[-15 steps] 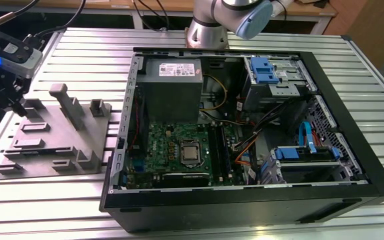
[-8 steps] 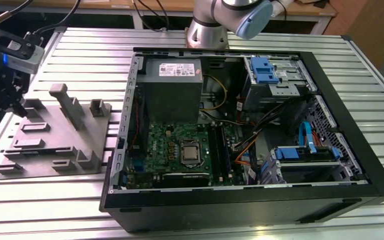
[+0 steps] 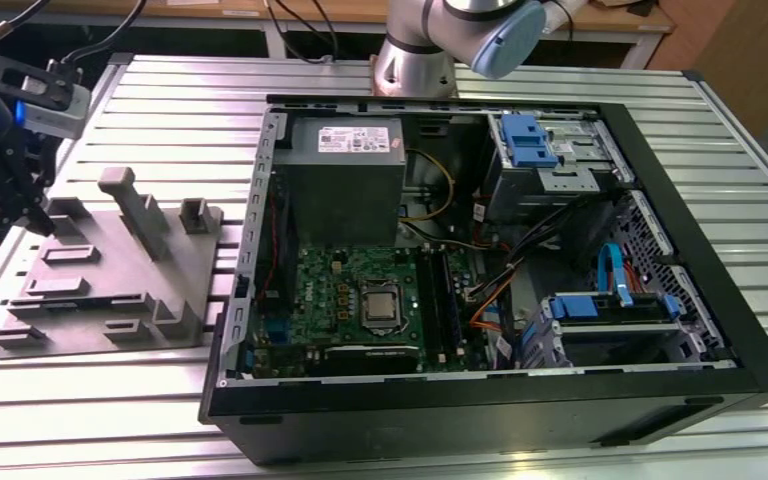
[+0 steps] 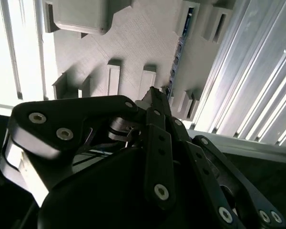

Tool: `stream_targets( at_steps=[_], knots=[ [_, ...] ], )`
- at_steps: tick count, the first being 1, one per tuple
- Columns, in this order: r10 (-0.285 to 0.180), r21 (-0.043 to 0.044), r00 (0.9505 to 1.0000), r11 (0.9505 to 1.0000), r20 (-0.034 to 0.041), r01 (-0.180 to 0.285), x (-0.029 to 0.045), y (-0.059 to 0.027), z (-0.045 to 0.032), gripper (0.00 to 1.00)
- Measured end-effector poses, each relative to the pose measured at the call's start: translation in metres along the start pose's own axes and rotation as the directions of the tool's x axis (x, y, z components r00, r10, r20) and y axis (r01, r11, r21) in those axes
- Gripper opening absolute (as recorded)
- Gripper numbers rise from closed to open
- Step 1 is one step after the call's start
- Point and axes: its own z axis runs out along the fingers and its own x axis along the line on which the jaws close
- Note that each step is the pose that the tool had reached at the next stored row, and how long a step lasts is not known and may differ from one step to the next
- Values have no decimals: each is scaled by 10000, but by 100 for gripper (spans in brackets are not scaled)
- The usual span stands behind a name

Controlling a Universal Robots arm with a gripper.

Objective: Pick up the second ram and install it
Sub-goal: 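Pick up the second ram and move it above second insertion slot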

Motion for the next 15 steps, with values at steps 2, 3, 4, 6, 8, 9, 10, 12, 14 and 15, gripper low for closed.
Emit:
stream_targets(
  at_steps=[2,3,4,6,8,9,10,12,14,15],
  knots=[
    [-193,0,9998,9998,-8,193,0,0,3,10],
    [-196,0,9998,9998,-9,196,0,0,3,10],
    [-197,0,9998,9998,-9,197,0,0,3,10],
    [-197,1,9998,9998,-8,197,0,0,3,10],
    [-224,4,9997,9997,-8,224,0,-1,6,10],
    [-291,13,9996,9996,-8,291,1,-1,10,10],
    [-405,28,9992,9992,-8,405,1,-1,16,10],
    [-697,51,9976,9976,-14,697,1,-3,30,10],
    [-1022,67,9948,9947,-24,1022,1,-3,48,10],
    [-1180,73,9930,9930,-30,1180,2,-3,56,10]
  ],
)
